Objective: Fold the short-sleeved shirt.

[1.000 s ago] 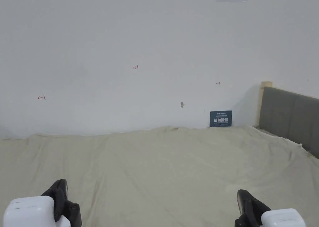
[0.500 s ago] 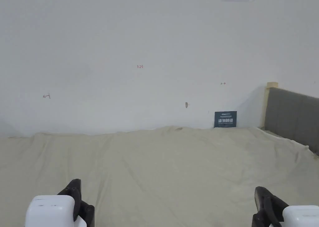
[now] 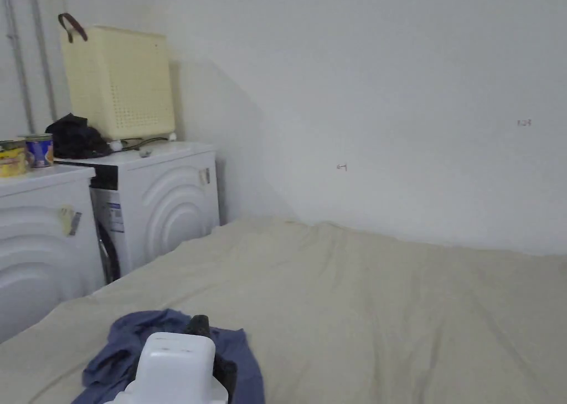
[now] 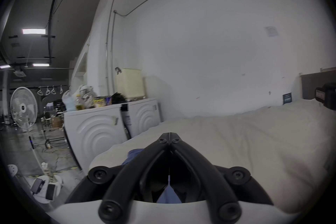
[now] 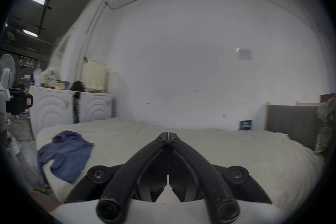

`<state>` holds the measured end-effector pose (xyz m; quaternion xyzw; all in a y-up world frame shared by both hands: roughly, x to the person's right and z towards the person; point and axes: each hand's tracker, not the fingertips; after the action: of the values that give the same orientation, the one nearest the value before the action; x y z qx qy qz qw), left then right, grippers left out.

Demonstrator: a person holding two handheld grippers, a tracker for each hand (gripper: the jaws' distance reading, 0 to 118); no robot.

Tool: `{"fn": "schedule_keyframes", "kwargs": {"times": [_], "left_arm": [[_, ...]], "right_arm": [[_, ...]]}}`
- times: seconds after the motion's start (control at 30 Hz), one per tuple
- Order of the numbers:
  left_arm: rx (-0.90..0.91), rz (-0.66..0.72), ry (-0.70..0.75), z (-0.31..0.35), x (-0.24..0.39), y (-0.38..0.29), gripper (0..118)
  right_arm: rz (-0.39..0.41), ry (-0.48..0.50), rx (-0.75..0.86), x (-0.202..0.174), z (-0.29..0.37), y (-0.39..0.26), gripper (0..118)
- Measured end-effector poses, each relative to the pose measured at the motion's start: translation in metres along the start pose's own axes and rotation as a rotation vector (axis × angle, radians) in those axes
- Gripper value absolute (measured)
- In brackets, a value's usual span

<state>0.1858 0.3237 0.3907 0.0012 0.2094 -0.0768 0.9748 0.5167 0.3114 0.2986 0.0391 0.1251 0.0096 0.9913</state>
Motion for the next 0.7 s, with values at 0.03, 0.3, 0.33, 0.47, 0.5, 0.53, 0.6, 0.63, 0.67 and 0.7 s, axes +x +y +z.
{"fn": "schedule_keyframes", "kwargs": {"times": [0.03,0.3,0.33,0.47,0.5,0.53,0.6,0.63,0.67,0.7], "left_arm": [[-0.005,-0.003,0.01,0.003,-0.007,-0.001,0],[0.031,-0.027,0.071,-0.001,-0.03,-0.002,0],[0.027,-0.032,0.06,-0.009,-0.033,-0.001,0],[-0.2,-0.044,-0.091,-0.082,-0.049,0.004,0],[-0.3,-0.038,-0.169,-0.11,-0.054,-0.001,0],[-0.414,-0.018,-0.271,-0.143,-0.06,-0.008,0],[-0.643,0.035,-0.351,-0.202,-0.063,-0.03,0],[-0.71,0.046,-0.35,-0.228,-0.064,-0.043,0],[-0.778,0.048,-0.341,-0.252,-0.064,-0.056,0],[-0.804,0.057,-0.33,-0.272,-0.065,-0.069,11]], "right_arm": [[-0.008,0.014,-0.017,-0.005,-0.006,0.001,0],[0.012,0.051,-0.039,-0.022,-0.019,0.004,0],[0.021,0.063,-0.047,-0.022,-0.019,0.004,0],[0.036,0.131,-0.089,-0.016,-0.016,0.009,0],[0.04,0.135,-0.097,-0.013,-0.015,0.009,0],[0.043,0.13,-0.11,-0.011,-0.016,0.008,0],[0.048,0.119,-0.148,-0.005,-0.018,0.005,0],[0.048,0.119,-0.17,-0.001,-0.02,0.003,0],[0.049,0.122,-0.187,0.001,-0.021,-0.001,0],[0.051,0.12,-0.204,0.004,-0.023,-0.004,0]]}}
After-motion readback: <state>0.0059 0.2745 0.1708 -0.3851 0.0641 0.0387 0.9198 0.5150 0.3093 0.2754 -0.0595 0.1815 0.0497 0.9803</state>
